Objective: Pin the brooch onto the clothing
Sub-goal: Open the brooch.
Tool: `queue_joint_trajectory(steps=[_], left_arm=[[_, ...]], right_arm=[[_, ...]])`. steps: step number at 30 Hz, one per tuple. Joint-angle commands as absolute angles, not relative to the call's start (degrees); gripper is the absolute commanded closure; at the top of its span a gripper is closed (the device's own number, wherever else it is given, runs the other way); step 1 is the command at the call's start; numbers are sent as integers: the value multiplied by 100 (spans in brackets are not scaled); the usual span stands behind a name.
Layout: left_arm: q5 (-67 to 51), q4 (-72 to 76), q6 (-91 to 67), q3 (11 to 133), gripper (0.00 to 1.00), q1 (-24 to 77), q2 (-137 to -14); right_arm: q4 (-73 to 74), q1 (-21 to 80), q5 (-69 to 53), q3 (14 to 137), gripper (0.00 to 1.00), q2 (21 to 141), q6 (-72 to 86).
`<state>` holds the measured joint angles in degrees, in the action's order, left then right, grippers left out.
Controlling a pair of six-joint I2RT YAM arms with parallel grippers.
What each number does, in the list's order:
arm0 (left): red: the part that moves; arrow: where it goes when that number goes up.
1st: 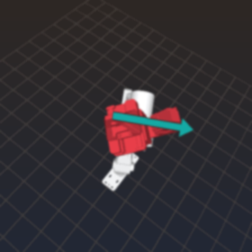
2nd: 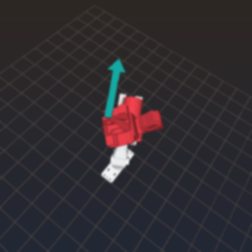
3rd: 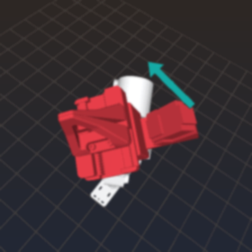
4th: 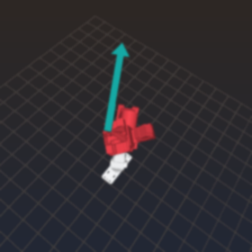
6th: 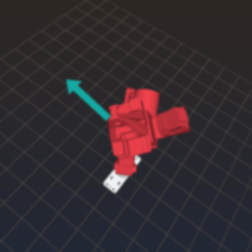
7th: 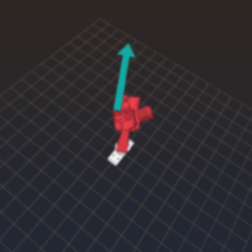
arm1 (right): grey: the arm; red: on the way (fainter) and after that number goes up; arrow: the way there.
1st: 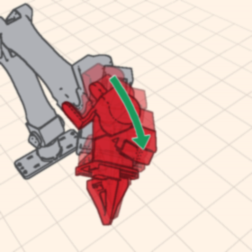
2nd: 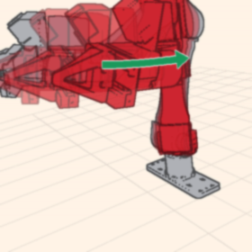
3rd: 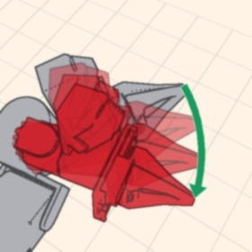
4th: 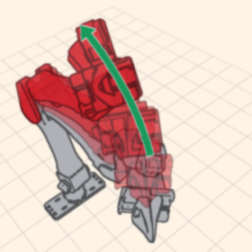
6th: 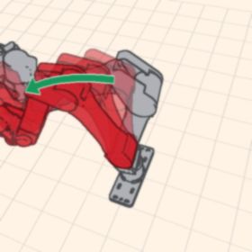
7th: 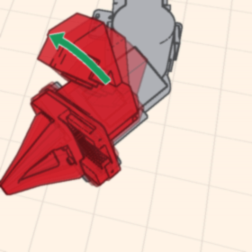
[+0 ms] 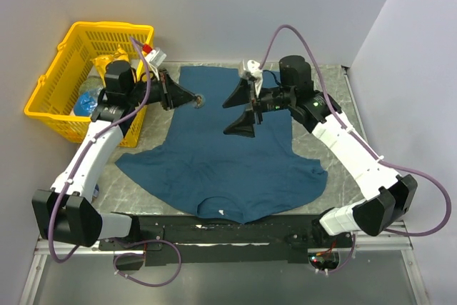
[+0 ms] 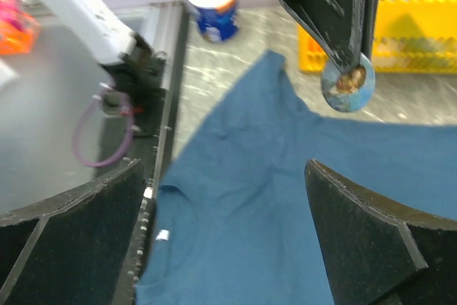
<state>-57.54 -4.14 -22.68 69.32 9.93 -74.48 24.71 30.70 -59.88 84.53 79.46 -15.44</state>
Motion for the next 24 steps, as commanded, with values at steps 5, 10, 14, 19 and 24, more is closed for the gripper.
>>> queue_joint_trajectory(steps=[5, 10, 14, 19, 24], left_arm=[[-6591, 483, -2039, 6653, 99, 1002, -7049], [-6864, 518, -1943, 6645, 99, 1090, -6996], [-7031, 449, -1750, 6671, 99, 1256, -6943], [-7119, 317, -1582, 6706, 99, 1424, -6943], [-7040, 114, -1450, 6794, 99, 1468, -7005]], right_arm=[[1188, 2698, -7127, 8297, 2, 7901, -388], [1028, 2690, -6804, 8498, 9, 8261, -9], [1344, 2760, -6242, 8824, 26, 8551, 123], [1740, 2970, -5617, 9263, 31, 8876, 79], [1679, 3050, -5431, 9351, 40, 8947, 228]])
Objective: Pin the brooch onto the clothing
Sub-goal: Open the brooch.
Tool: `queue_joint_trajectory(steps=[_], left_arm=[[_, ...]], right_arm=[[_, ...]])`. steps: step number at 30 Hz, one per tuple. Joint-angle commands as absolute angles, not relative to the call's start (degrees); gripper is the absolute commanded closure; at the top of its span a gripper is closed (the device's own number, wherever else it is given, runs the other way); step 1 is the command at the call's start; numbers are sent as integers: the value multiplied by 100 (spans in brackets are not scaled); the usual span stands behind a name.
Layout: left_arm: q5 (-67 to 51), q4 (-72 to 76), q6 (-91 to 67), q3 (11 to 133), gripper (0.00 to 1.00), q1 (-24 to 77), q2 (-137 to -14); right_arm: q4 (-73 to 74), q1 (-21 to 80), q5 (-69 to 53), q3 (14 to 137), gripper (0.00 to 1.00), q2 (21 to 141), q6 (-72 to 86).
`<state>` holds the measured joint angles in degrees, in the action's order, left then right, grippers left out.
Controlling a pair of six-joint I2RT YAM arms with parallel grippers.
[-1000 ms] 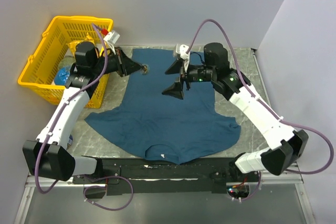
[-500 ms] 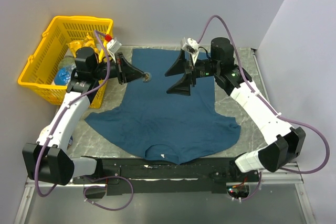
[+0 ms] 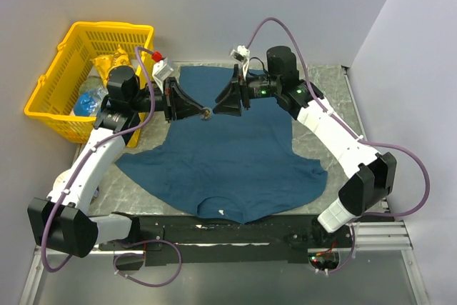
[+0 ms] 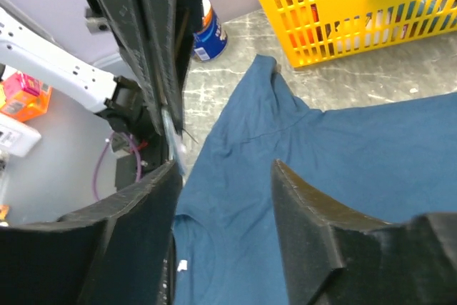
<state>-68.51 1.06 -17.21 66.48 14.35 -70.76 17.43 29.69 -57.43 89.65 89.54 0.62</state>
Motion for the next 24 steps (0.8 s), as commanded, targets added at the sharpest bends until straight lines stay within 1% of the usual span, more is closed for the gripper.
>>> queue_joint_trajectory(steps=[1, 6, 8, 9, 11, 15, 18, 19, 21, 22, 24], left_arm=[[-7049, 123, -1468, 6794, 99, 1476, -7005], [-6926, 150, -1485, 6776, 99, 1485, -6979], [-6908, 158, -1494, 6776, 99, 1485, -6979], [-6908, 228, -1520, 6768, 99, 1485, -6970], [-6891, 290, -1590, 6741, 99, 1485, -6952], [-6873, 430, -1679, 6706, 99, 1485, -6917], [-6873, 466, -1714, 6688, 99, 1494, -6926], [-6873, 483, -1723, 6688, 99, 1503, -6926], [-6838, 457, -1723, 6688, 99, 1512, -6917], [-6820, 448, -1697, 6688, 99, 1512, -6917], [-6803, 343, -1635, 6706, 99, 1521, -6891]], right_arm=[[1696, 3059, -5423, 9369, 41, 8973, 229], [1644, 3111, -5528, 9369, 48, 8991, 255], [1661, 3164, -5572, 9360, 54, 9000, 237], [1679, 3190, -5598, 9369, 56, 9000, 220], [1801, 3269, -5608, 9413, 58, 9035, 115], [1986, 3410, -5599, 9492, 59, 9097, 53], [1969, 3489, -5616, 9492, 66, 9105, 53], [1977, 3498, -5599, 9501, 73, 9114, 44], [2012, 3533, -5590, 9536, 80, 9140, 44], [2030, 3533, -5572, 9545, 87, 9141, 44], [2030, 3533, -5511, 9528, 93, 9115, 53]])
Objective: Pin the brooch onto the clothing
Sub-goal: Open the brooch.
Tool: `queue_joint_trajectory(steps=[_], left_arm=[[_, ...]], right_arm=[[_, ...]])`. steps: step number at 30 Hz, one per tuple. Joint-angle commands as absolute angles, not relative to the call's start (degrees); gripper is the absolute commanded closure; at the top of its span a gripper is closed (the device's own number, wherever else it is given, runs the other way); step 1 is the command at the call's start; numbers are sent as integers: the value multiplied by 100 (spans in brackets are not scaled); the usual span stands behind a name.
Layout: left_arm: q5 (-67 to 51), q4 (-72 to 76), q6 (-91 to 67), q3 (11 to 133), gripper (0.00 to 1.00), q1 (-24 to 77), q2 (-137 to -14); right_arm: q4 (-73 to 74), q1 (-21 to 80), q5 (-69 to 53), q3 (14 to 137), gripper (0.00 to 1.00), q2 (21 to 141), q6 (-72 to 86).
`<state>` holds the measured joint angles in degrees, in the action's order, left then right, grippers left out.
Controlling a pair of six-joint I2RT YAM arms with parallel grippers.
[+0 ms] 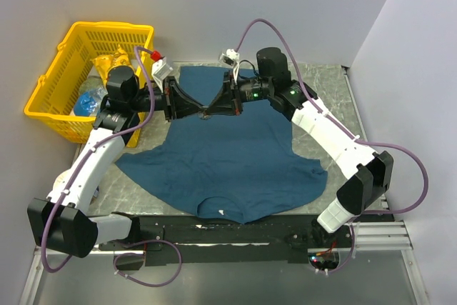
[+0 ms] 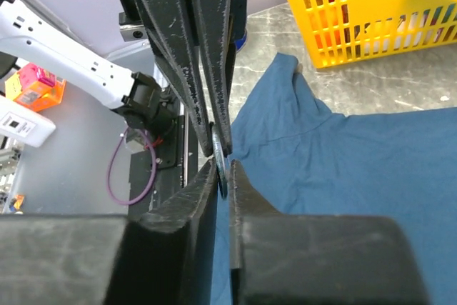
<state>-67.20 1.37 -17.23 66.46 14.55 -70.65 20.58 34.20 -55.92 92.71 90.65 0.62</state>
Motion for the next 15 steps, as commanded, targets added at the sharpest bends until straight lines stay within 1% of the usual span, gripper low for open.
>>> queue_joint_trajectory(steps=[1, 6, 8, 9, 11, 12, 13, 14, 15], left_arm=[[-6716, 299, -1583, 6715, 99, 1521, -6882], [-6460, 27, -1415, 6776, 99, 1521, -6847], [-6285, 18, -1389, 6794, 90, 1512, -6838], [-6162, -148, -1380, 6811, 73, 1512, -6820], [-5760, -228, -1362, 6838, 58, 1512, -6768], [-5592, -272, -1354, 6838, 38, 1512, -6741], [-5425, -325, -1354, 6838, 31, 1512, -6715], [-4909, -343, -1371, 6829, 26, 1512, -6628], [-4635, -360, -1406, 6812, 18, 1512, -6583]], right_arm=[[2030, 3533, -5476, 9501, 100, 9097, 53], [1934, 3525, -5344, 9413, 100, 8983, -88], [1934, 3524, -5300, 9396, 100, 8965, -70], [1934, 3524, -5300, 9387, 100, 8965, -70], [1969, 3525, -5230, 9387, 100, 8965, -53], [1986, 3524, -5221, 9378, 100, 8965, -53], [2021, 3533, -5160, 9378, 100, 8974, -44], [2030, 3533, -5124, 9361, 100, 8965, -35], [2056, 3533, -5072, 9360, 100, 8956, -18]])
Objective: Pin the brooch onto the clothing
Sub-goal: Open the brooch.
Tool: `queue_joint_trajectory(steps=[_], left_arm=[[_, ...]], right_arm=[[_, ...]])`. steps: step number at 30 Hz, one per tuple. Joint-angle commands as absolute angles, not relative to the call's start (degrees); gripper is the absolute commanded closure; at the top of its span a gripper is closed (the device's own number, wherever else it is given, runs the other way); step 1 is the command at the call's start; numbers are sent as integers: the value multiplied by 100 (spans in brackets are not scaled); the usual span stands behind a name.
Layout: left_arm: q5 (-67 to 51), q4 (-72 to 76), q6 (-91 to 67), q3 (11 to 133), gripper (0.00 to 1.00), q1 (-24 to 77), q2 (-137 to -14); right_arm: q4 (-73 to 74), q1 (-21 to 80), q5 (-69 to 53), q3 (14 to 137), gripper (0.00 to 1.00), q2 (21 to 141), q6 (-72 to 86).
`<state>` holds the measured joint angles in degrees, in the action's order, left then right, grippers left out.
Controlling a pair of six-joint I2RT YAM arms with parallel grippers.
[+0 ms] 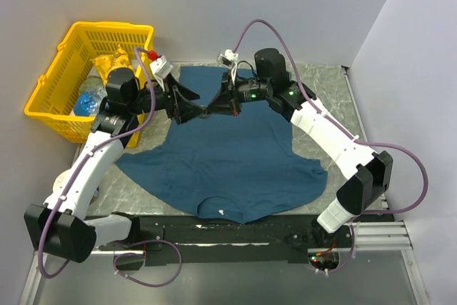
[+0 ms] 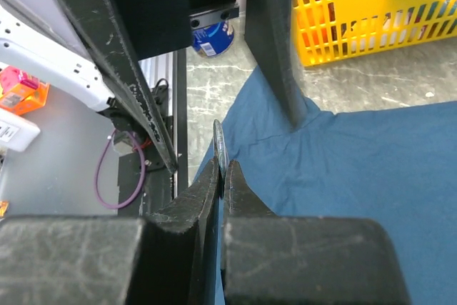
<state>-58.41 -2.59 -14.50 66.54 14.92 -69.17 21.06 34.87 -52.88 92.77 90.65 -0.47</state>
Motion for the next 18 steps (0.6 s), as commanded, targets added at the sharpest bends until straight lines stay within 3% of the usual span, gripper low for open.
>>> queue_joint_trajectory(steps=[1, 3, 8, 18], left_arm=[[-4327, -386, -1424, 6785, 16, 1512, -6531], [-3519, -369, -1476, 6706, 9, 1512, -6355], [-2208, -343, -1696, 6408, 4, 1512, -5995], [-1608, -641, -1872, 6126, 2, 1512, -5968]], right_arm=[[2065, 3533, -5019, 9352, 100, 8956, -9], [2118, 3525, -4896, 9360, 100, 8982, -9], [2320, 3533, -4667, 9395, 100, 9070, 150], [2178, 3525, -4931, 9237, 100, 9035, 140]])
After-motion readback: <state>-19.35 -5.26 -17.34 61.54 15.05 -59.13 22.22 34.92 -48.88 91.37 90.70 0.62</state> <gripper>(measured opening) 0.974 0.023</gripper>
